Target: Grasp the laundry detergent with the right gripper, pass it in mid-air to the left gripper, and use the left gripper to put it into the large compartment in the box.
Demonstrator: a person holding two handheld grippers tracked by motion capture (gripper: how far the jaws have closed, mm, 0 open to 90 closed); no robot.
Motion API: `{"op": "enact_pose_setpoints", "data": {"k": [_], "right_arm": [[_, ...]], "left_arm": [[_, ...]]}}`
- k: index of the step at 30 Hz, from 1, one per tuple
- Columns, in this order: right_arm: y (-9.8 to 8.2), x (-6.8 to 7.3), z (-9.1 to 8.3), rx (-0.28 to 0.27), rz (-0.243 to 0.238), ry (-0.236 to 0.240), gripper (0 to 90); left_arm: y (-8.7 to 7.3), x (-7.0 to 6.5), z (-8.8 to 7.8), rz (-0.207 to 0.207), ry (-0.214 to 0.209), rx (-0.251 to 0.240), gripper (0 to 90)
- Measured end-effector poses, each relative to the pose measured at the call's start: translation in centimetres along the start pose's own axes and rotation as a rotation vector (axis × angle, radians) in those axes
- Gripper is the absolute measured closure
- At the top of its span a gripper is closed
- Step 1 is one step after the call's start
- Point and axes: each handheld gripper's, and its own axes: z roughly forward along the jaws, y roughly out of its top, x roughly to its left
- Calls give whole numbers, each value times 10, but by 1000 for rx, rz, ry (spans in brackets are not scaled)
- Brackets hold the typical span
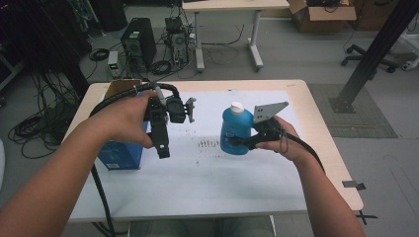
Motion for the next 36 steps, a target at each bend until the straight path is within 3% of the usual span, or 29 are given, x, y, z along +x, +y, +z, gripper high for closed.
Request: {"op": "enact_pose_setpoints", "data": {"k": [9,20,36], "right_arm": [[0,21,7,12,-57,90,458],[4,38,18,-16,-74,162,458],[7,49,45,-44,-90,194,458]], "left_arm": [[7,-5,-6,17,6,0,4],[16,-8,-8,37,3,4,4],[30,-9,-7,65,-1,4,4]]}}
